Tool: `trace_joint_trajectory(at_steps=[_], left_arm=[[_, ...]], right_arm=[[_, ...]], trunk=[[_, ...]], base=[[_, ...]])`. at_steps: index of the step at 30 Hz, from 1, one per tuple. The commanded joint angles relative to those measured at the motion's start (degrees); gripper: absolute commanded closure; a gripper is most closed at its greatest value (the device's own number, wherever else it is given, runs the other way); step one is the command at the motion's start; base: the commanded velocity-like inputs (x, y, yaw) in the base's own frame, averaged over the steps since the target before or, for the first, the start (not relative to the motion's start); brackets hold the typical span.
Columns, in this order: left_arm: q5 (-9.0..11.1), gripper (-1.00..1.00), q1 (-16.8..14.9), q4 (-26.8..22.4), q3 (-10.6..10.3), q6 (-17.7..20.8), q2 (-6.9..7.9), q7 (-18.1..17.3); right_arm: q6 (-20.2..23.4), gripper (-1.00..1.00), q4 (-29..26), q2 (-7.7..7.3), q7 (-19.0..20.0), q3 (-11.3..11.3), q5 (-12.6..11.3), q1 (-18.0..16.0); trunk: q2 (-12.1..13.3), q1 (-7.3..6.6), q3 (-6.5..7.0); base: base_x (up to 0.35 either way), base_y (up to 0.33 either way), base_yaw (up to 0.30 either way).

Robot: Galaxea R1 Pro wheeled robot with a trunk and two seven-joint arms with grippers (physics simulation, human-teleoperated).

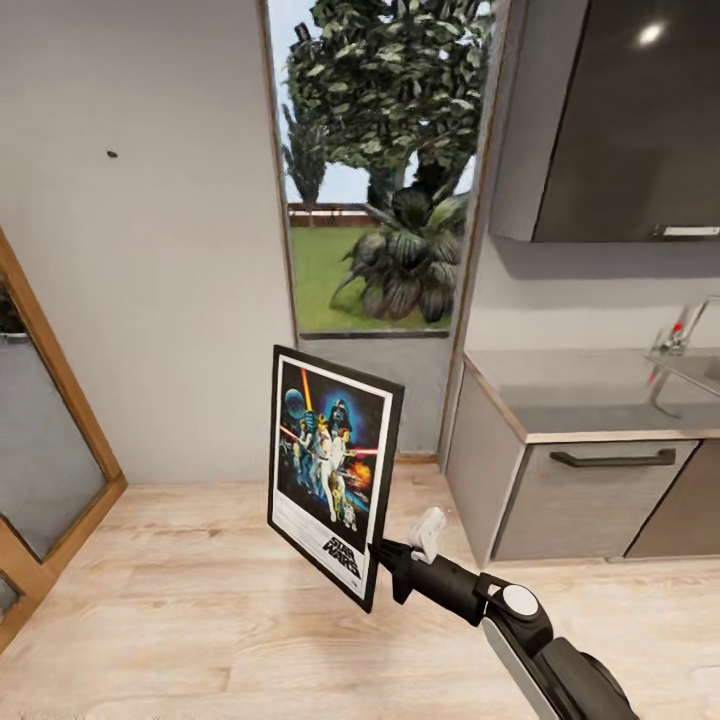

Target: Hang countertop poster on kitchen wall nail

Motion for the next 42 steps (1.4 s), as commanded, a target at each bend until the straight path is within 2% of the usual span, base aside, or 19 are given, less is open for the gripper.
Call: trace_joint_trajectory(at_steps=[1, 5, 10, 20, 42], left_arm=[[0.27, -1.0, -0.42, -0.32, 0.09, 1.93, 0.05, -0.31], [0.17, -1.0, -0.96, -0.4, 0.09, 3.68, 0.17, -0.48], [0.13, -1.0, -1.15, -0.05, 0.09, 4.18, 0.29, -0.57], [0.05, -1.0, -1.16, 1.65, 0.1, 2.37, 0.32, -0.58], [0.05, -1.0, -1.18, 1.87, 0.26, 2.11, 0.41, -0.58]], right_arm=[[0.6, 1.0, 0.03, 0.43, 0.14, 0.05, -0.73, -0.06], [0.63, 1.0, 0.36, 1.32, 0.19, 0.0, -0.77, -0.06], [0.66, 1.0, 0.74, 1.64, 0.21, -0.01, -0.78, -0.06], [0.49, 1.0, 2.83, 1.78, -0.01, 0.05, -0.79, -0.06], [0.48, 1.0, 3.05, 1.8, 0.0, 0.07, -0.72, -0.06]], trunk=[[-0.12, 0.05, -0.12], [-0.12, 0.05, -0.12], [-0.12, 0.05, -0.12], [-0.12, 0.05, -0.12], [-0.12, 0.05, -0.12]], base=[[0.157, 0.308, 0.288], [0.142, 0.32, 0.19], [0.129, 0.329, 0.048], [0.124, 0.333, 0.006], [0.091, 0.343, 0.0]])
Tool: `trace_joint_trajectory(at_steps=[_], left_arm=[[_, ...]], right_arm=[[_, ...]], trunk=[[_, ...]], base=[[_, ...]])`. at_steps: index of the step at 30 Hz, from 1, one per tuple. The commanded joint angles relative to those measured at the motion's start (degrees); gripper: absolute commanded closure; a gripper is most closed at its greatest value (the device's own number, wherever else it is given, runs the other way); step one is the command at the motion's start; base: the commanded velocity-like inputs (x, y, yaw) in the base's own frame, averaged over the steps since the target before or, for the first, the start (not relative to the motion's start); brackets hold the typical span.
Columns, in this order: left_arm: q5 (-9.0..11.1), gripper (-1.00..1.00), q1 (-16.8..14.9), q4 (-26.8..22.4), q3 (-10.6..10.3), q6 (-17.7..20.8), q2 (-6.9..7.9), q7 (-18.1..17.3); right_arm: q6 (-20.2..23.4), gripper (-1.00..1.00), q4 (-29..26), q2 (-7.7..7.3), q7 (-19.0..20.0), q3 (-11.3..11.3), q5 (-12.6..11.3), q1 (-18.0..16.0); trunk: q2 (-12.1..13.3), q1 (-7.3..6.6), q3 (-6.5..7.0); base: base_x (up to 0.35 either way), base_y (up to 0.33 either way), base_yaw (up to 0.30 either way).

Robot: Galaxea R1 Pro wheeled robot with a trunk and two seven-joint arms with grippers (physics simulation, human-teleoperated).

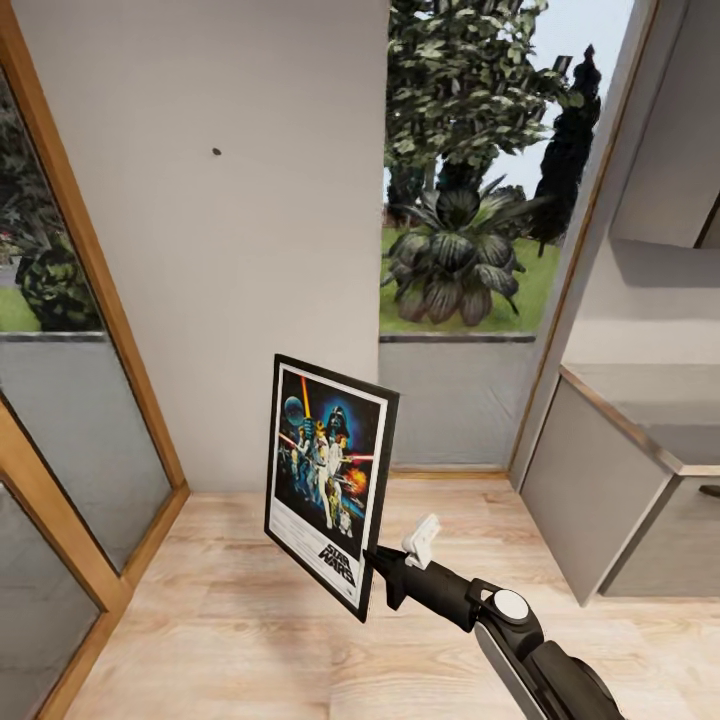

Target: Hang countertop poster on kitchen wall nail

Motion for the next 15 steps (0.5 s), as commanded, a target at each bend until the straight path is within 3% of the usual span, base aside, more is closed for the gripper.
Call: trace_joint_trajectory(at_steps=[1, 15], left_arm=[[0.29, -1.0, 0.01, -0.09, 0.09, 0.5, -0.01, -0.2], [0.29, -1.0, 0.01, -0.09, 0.09, 0.5, -0.01, -0.2]], right_arm=[[0.62, 1.0, -0.07, -0.03, 0.17, 0.08, -0.75, -0.06], [0.49, 1.0, -0.13, -0.03, 0.2, 0.04, -0.75, -0.06]], trunk=[[-0.13, 0.04, -0.12], [-0.13, 0.04, -0.12]], base=[[0.009, 0.35, 0.0], [0.001, 0.35, 0.0]])
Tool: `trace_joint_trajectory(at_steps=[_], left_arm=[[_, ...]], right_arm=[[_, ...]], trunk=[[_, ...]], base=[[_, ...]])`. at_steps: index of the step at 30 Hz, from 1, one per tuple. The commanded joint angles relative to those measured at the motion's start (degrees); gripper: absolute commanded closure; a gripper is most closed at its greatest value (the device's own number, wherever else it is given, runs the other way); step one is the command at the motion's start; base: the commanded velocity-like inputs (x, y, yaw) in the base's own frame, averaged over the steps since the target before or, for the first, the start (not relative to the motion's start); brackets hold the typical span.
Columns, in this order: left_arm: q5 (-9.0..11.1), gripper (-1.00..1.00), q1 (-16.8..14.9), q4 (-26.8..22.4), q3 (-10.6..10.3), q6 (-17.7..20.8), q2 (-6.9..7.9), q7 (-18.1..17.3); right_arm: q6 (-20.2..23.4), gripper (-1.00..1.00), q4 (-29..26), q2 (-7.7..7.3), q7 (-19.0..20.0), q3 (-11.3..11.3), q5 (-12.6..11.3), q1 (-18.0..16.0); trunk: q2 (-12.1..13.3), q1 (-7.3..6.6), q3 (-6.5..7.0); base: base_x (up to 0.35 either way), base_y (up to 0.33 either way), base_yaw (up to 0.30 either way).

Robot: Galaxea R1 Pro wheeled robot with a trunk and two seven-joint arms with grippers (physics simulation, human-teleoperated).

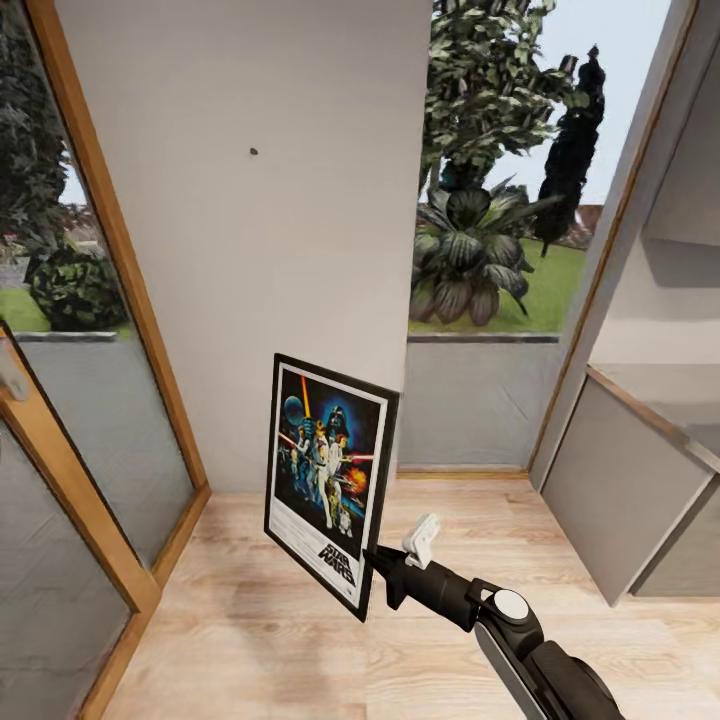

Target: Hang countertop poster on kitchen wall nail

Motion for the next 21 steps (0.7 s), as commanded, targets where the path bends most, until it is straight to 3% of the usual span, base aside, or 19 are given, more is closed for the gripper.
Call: trace_joint_trajectory(at_steps=[1, 11, 21], left_arm=[[0.29, -1.0, -0.01, -0.09, 0.09, 0.5, -0.01, -0.2], [0.25, -1.0, 0.0, -0.09, 0.09, 0.48, -0.01, -0.2], [0.22, -1.0, 0.0, -0.09, 0.16, -1.05, -0.01, -0.19]], right_arm=[[0.6, 1.0, -0.07, -0.03, 0.13, 0.06, -0.75, -0.06], [0.59, 1.0, -0.09, -0.06, 0.15, 1.3, -0.75, -0.06], [0.58, 1.0, -0.09, -0.08, 0.08, 1.97, -0.75, -0.06]], trunk=[[-0.13, 0.04, -0.12], [-0.13, 0.04, -0.12], [-0.13, 0.04, -0.12]], base=[[0.0, 0.35, 0.0], [0.022, 0.35, 0.0], [0.189, 0.304, -0.029]])
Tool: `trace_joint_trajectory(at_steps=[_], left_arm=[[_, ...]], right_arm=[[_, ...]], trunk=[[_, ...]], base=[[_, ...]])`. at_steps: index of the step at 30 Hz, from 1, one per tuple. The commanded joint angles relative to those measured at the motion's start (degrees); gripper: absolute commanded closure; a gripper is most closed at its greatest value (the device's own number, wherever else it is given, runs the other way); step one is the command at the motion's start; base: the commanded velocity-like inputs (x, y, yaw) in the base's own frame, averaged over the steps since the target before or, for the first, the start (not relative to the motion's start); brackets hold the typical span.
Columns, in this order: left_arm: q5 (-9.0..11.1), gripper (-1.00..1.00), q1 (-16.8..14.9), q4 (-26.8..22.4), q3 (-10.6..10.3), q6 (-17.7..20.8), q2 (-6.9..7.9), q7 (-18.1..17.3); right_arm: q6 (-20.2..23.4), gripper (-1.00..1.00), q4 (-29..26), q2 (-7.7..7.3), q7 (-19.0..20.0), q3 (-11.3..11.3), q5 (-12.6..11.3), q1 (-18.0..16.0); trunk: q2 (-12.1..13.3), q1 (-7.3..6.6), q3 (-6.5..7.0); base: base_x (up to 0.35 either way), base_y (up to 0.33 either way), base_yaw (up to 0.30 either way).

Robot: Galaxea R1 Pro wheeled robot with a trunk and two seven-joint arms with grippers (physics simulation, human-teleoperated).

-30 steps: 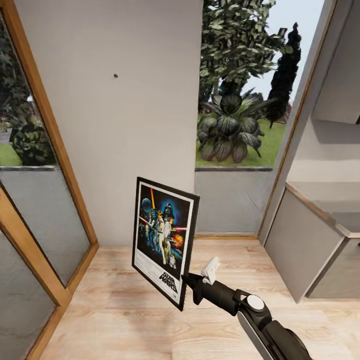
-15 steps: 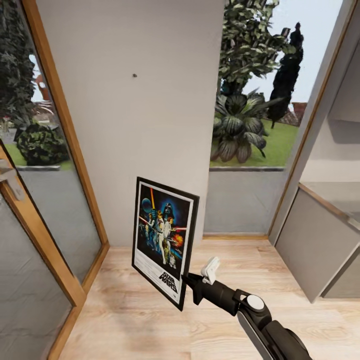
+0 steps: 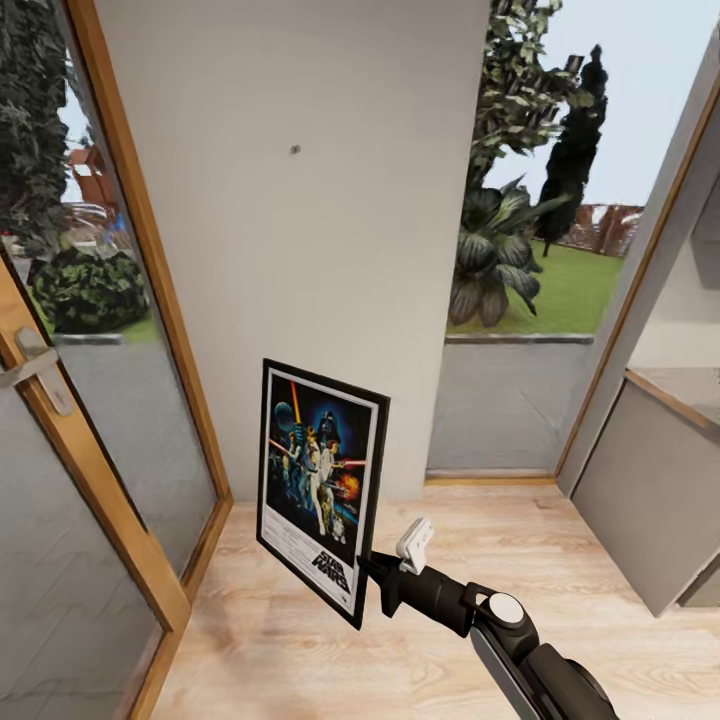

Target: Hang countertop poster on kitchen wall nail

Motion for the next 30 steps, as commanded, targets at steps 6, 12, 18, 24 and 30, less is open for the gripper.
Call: trace_joint_trajectory(at_steps=[6, 12, 18, 24, 30], left_arm=[[0.27, -1.0, -0.01, -0.1, 0.16, 0.11, -0.01, -0.2], [0.28, -1.0, -0.01, -0.1, 0.19, 0.03, -0.01, -0.15], [0.26, -1.0, -0.01, -0.1, 0.23, 0.03, -0.01, -0.14], [0.31, -1.0, -0.02, -0.1, 0.28, 0.02, -0.01, -0.14], [0.33, -1.0, 0.0, -0.1, 0.28, 0.02, -0.01, -0.14]], right_arm=[[0.61, 1.0, -0.07, -0.01, 0.17, 0.07, -0.74, -0.06], [0.61, 1.0, -0.07, -0.05, 0.18, 0.07, -0.74, -0.06], [0.59, 1.0, -0.07, -0.06, 0.19, 0.07, -0.74, -0.06], [0.59, 1.0, -0.13, -0.07, 0.38, 0.08, -0.8, -0.06], [0.52, 1.0, -0.15, -0.07, 0.35, 0.07, -0.83, -0.06]], trunk=[[-0.12, 0.06, -0.11], [-0.12, 0.06, -0.11], [-0.12, 0.06, -0.11], [-0.12, 0.06, -0.11], [-0.12, 0.06, -0.11]], base=[[0.097, 0.087, -0.252], [0.012, 0.011, -0.179], [0.014, 0.002, -0.029], [0.196, 0.128, -0.002], [0.248, 0.198, 0.0]])
